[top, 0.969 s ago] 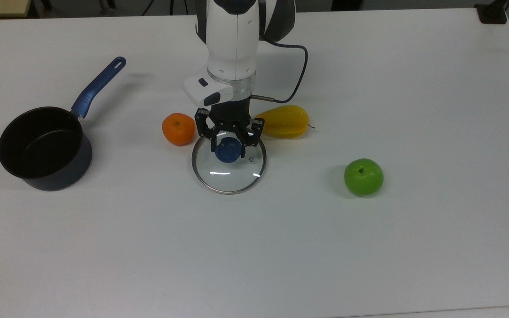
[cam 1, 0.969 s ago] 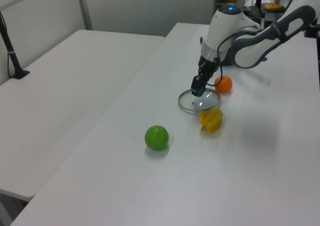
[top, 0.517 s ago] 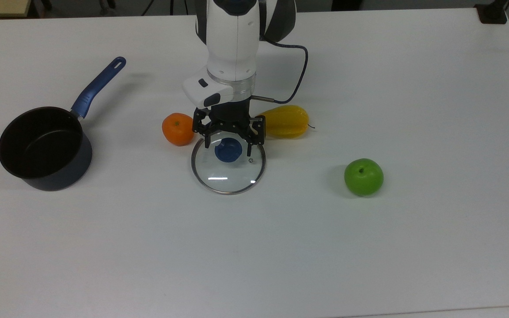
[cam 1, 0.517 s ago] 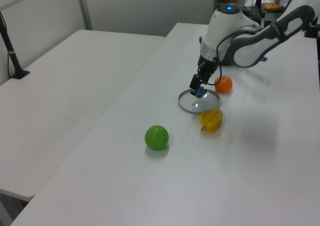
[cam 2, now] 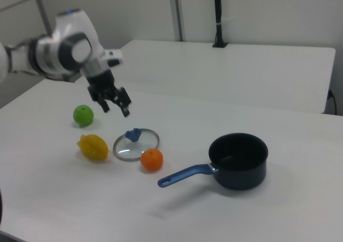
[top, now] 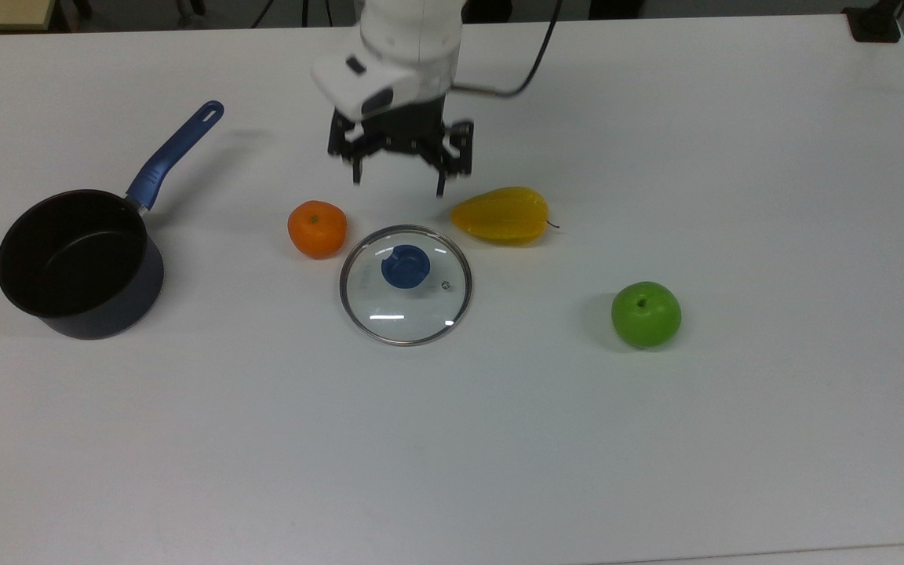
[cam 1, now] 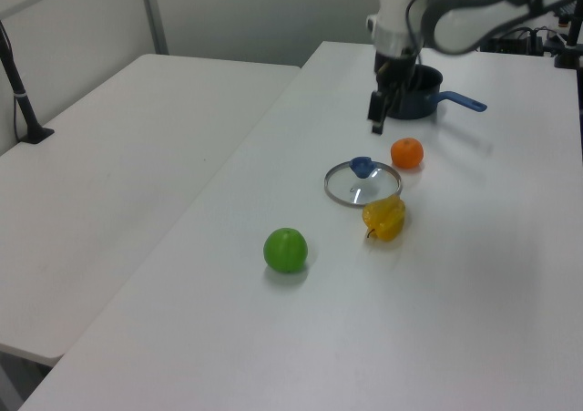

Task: Open lid
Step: 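Open the gripper, release the knob, and raise the gripper away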

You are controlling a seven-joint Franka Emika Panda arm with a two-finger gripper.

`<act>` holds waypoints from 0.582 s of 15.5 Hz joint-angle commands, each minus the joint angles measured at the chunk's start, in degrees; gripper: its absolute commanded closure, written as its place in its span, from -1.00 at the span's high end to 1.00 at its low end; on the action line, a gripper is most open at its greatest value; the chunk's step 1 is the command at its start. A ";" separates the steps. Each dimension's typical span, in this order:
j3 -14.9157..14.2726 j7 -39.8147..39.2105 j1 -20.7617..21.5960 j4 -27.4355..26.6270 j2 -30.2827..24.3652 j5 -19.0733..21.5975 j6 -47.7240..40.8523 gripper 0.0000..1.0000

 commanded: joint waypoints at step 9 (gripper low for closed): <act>-1.48 -11.36 -2.52 0.03 -17.25 3.11 -25.16 1.00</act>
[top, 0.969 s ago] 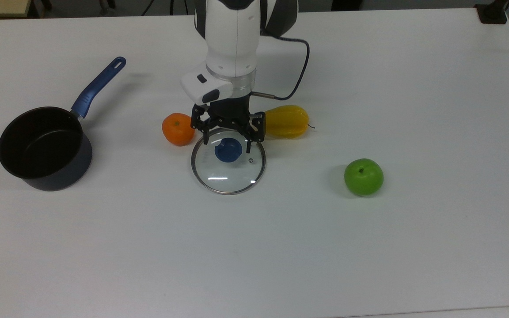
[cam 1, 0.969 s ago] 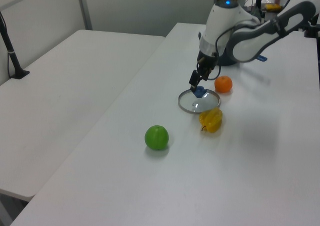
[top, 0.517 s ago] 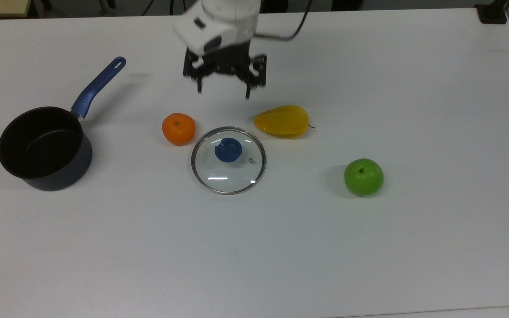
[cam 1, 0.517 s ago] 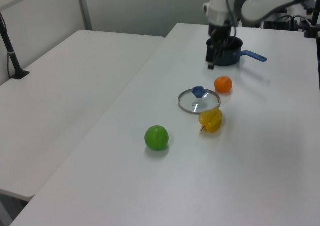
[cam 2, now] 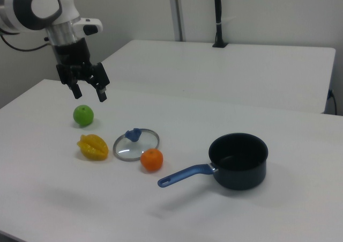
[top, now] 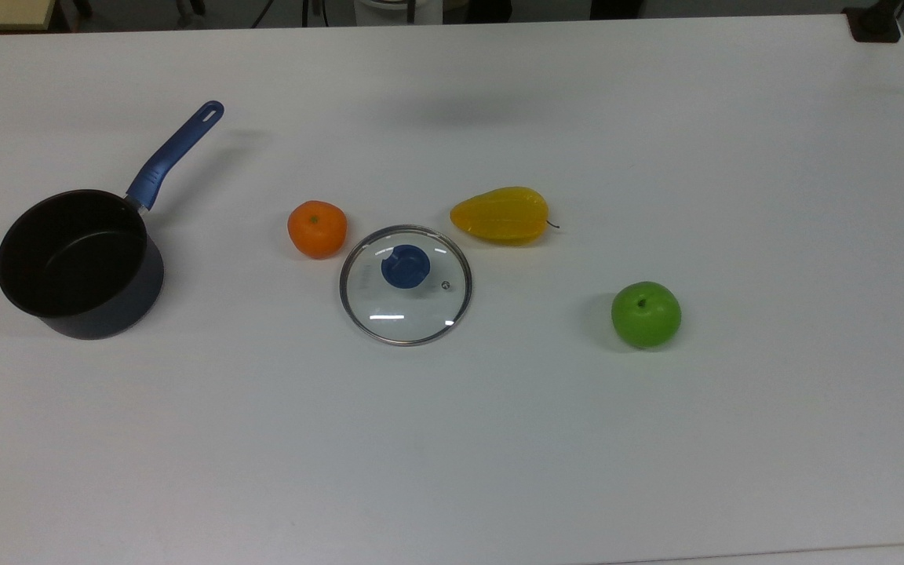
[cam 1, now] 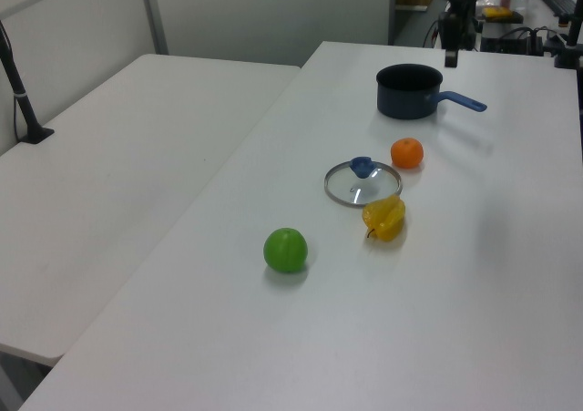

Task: Open lid
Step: 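Open the gripper, release the knob, and raise the gripper away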

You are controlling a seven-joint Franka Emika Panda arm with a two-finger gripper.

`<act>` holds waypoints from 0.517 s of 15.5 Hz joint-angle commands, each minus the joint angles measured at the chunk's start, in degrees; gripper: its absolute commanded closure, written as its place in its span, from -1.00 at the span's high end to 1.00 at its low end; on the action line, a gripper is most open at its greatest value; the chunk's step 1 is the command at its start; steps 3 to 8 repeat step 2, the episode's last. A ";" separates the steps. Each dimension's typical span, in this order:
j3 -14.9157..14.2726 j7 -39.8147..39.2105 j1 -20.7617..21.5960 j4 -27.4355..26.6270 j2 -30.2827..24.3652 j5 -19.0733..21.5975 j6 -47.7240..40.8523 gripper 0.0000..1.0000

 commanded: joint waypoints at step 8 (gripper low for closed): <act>-0.80 -1.87 -1.17 1.49 -0.62 1.73 -2.99 1.00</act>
